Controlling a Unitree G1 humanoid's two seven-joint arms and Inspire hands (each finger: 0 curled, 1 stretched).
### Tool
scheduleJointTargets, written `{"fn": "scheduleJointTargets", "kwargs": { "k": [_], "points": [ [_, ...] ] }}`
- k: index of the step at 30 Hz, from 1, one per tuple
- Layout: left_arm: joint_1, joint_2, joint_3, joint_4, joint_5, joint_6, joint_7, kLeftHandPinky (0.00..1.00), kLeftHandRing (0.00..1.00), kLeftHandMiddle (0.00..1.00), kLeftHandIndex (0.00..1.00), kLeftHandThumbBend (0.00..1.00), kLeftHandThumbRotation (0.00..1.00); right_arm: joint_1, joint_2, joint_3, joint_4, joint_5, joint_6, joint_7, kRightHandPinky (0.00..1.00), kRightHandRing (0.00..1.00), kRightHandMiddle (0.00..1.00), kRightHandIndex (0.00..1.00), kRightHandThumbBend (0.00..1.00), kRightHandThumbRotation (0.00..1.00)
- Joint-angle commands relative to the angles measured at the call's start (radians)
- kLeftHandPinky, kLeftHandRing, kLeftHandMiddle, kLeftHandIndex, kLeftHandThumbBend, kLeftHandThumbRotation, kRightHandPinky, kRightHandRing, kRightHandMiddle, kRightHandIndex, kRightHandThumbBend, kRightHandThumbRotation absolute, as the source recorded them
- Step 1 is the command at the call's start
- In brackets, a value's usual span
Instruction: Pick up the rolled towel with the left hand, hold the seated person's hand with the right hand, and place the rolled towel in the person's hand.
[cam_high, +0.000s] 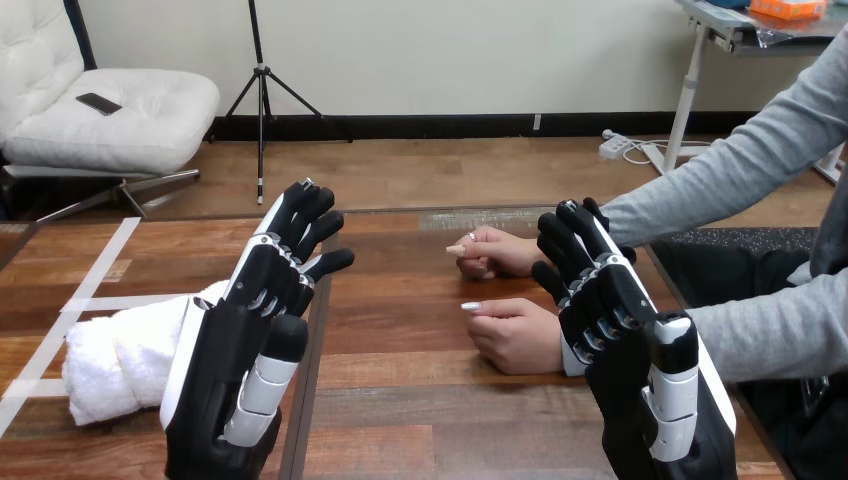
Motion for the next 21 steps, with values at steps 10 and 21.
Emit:
{"fn": "scheduleJointTargets", "kwargs": {
  "k": [10,21],
  "points": [
    [-0.014,-0.005,-0.014,-0.004,-0.001,-0.019,-0.003,0.8,0.89,0.92,0.92,0.77,0.87,-0.045,0.005,-0.011,-0.026,0.008,-0.009,0.002,1.0,1.0,0.96,0.95,0.73,1.0],
    [-0.014,-0.004,-0.016,-0.007,-0.01,-0.012,-0.006,0.8,0.89,0.91,0.92,0.78,0.86,-0.048,0.005,-0.012,-0.023,0.009,-0.01,0.004,1.0,1.0,0.96,0.95,0.72,1.0]
  ]
}}
